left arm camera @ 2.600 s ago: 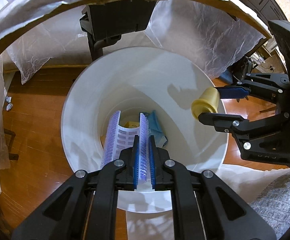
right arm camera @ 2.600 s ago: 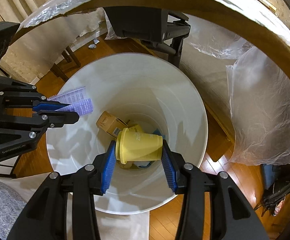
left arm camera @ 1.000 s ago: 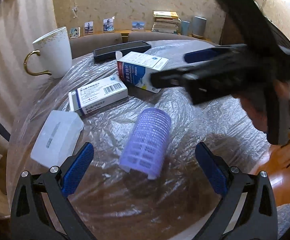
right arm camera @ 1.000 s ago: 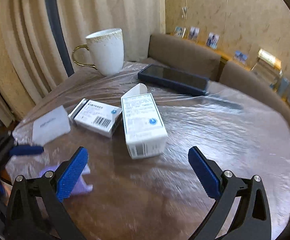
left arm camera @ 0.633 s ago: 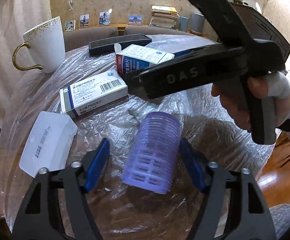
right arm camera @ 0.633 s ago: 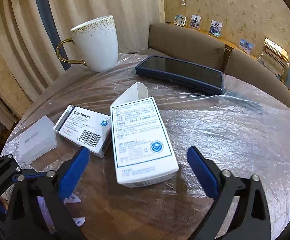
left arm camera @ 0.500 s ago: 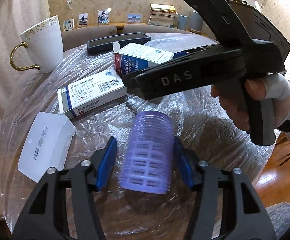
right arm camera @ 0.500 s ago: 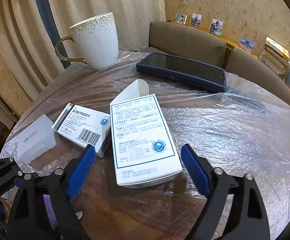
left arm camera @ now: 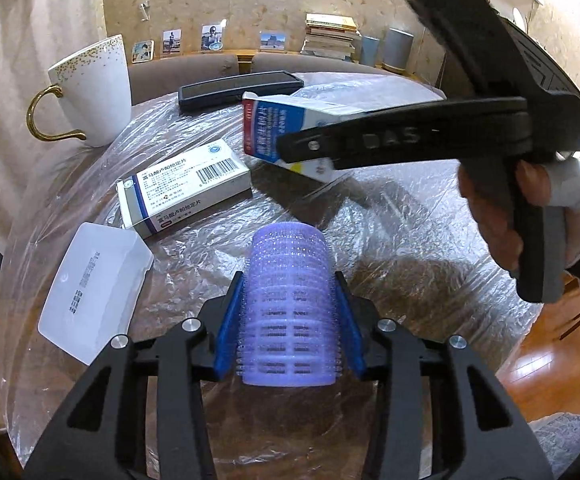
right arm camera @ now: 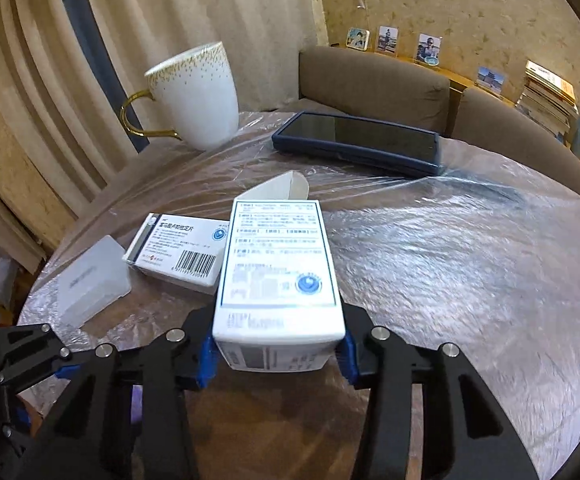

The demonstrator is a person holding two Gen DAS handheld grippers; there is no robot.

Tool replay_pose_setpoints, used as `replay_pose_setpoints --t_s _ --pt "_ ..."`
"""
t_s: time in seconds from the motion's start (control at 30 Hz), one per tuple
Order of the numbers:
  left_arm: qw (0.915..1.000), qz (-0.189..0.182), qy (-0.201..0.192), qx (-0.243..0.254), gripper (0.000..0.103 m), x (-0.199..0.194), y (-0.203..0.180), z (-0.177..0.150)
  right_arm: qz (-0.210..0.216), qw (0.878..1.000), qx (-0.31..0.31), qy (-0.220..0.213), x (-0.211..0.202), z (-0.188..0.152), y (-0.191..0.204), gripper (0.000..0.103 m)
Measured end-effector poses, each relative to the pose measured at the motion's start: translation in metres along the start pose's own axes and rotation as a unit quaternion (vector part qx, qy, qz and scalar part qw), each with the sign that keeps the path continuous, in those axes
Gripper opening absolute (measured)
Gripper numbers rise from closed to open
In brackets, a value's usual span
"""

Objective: Collect trash
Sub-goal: 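Grasp the second purple curler with the left tool while the right tool grasps the white medicine box, then carry the curler with the left tool while the right tool carries the white box to the bin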

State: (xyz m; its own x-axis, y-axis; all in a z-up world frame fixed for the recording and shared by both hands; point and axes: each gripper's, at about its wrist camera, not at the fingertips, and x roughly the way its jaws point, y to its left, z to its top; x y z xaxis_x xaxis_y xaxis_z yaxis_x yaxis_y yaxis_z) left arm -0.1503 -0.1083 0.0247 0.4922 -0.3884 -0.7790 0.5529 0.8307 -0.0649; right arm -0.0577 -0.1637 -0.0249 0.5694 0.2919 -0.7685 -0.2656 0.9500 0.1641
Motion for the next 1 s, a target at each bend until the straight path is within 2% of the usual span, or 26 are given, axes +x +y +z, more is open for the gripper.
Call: replay_pose_setpoints --t_s 0.37,0.73,1.0 --pt "0.9998 -0.011 -0.003 -0.017 0.044 -0.005 -0.006 -0.001 0.017 0.998 0.053 -0.013 -0.047 -0.041 -0.019 0.046" --pt "0.9989 -0.022 -0.003 -0.040 0.044 -0.012 -0.018 -0.006 -0.016 0.998 0.060 -0.024 -0.082 -0.074 -0.022 0.046" --pt "0.9986 -0.025 -0.009 -0.046 0.044 -0.023 -0.029 -0.012 -0.022 0.997 0.065 -0.033 -0.113 -0.099 -0.021 0.046"
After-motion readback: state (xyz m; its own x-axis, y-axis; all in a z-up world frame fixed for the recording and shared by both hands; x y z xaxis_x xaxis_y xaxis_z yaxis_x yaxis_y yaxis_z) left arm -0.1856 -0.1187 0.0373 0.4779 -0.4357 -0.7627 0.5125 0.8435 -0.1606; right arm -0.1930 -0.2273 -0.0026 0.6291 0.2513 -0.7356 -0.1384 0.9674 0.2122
